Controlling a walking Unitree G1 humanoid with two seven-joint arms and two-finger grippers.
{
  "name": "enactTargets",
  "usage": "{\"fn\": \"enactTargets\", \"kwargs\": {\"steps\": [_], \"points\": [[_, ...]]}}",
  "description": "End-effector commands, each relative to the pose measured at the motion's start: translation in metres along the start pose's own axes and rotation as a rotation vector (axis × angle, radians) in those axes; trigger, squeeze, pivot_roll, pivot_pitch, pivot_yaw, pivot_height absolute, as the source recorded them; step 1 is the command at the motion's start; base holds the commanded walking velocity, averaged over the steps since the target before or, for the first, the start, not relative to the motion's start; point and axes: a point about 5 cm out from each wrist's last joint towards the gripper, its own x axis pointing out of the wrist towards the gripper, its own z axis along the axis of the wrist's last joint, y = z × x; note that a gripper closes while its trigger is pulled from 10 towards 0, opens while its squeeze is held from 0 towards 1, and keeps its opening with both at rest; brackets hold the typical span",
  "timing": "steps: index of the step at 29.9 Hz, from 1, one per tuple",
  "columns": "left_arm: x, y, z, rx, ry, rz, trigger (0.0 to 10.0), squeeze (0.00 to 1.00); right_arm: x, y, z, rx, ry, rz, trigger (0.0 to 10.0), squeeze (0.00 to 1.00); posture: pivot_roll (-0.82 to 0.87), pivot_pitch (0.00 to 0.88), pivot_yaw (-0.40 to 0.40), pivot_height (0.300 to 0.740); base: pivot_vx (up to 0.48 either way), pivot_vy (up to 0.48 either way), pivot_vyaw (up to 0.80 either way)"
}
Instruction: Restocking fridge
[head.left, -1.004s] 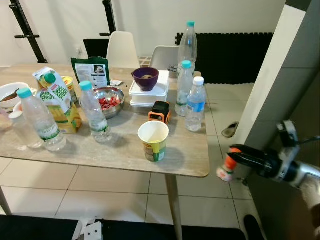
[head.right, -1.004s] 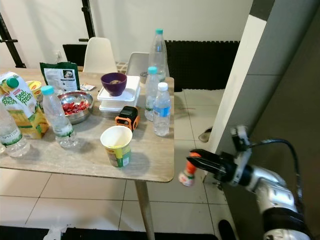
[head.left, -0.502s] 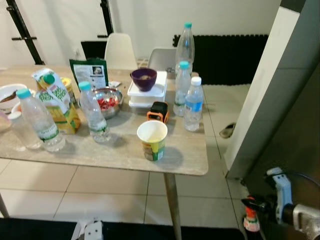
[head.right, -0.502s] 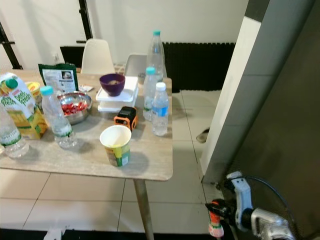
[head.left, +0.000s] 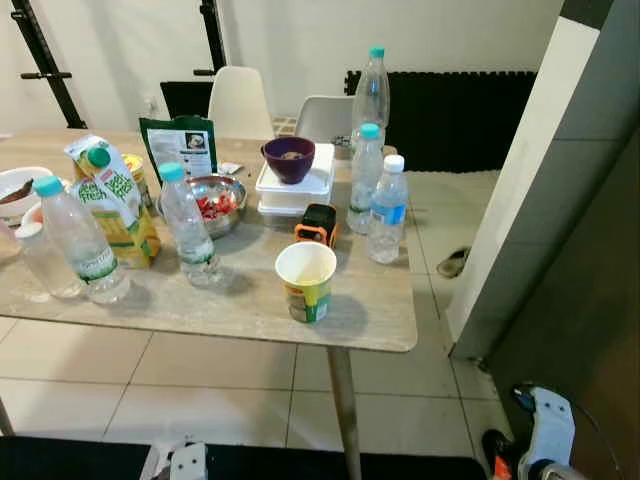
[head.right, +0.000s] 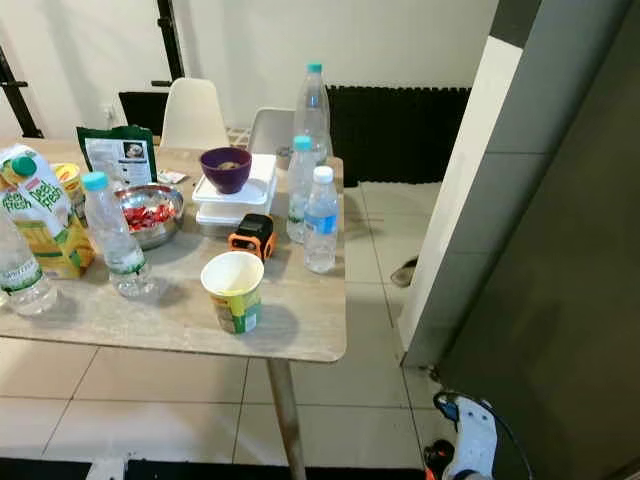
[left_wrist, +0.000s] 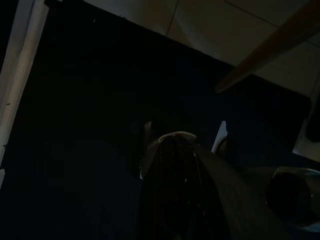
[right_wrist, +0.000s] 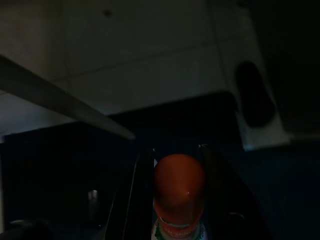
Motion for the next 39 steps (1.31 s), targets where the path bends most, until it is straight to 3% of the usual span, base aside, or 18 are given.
{"fn": "enactTargets", "kwargs": {"steps": [1, 7, 11, 19, 24, 28, 39], "points": [[-0.002, 0.007, -0.003, 0.012, 0.014, 0.025, 10.0, 0.00, -0.001, 0.000, -0.010, -0.002, 0.029, -0.029, 10.0, 0.00, 0.03, 0.000, -0.022, 0.740, 0.000, 0.000, 0.00], [-0.002, 0.007, -0.001, 0.002, 0.005, 0.023, 10.0, 0.00, -0.002, 0.002, -0.022, -0.040, 0.087, -0.063, 10.0, 0.00, 0.02, 0.000, -0.009, 0.740, 0.000, 0.000, 0.00], [0.000, 0.004, 0.006, 0.044, 0.010, 0.018, 10.0, 0.00, -0.006, -0.007, -0.035, -0.001, 0.117, -0.127, 10.0, 0.00, 0.00, 0.000, -0.004, 0.740, 0.000, 0.000, 0.00], [0.003, 0.004, 0.017, 0.054, -0.001, 0.042, 10.0, 0.00, -0.007, -0.013, -0.031, -0.005, 0.112, -0.174, 10.0, 0.00, 0.02, 0.000, -0.008, 0.740, 0.000, 0.000, 0.00], [0.000, 0.009, 0.009, 0.025, 0.004, 0.048, 10.0, 0.00, -0.007, -0.011, -0.031, -0.010, 0.110, -0.171, 10.0, 0.00, 0.02, 0.000, 0.001, 0.740, 0.000, 0.000, 0.00], [-0.005, 0.018, -0.010, 0.028, 0.077, 0.105, 10.0, 0.00, -0.006, -0.010, -0.032, -0.047, 0.126, -0.176, 10.0, 0.00, 0.00, 0.000, -0.007, 0.740, 0.000, 0.000, 0.00], [0.000, 0.002, -0.007, 0.039, 0.068, 0.068, 10.0, 0.00, -0.008, -0.016, -0.034, -0.084, 0.141, -0.204, 10.0, 0.00, -0.01, 0.000, -0.016, 0.740, -0.091, 0.000, 0.00]]}}
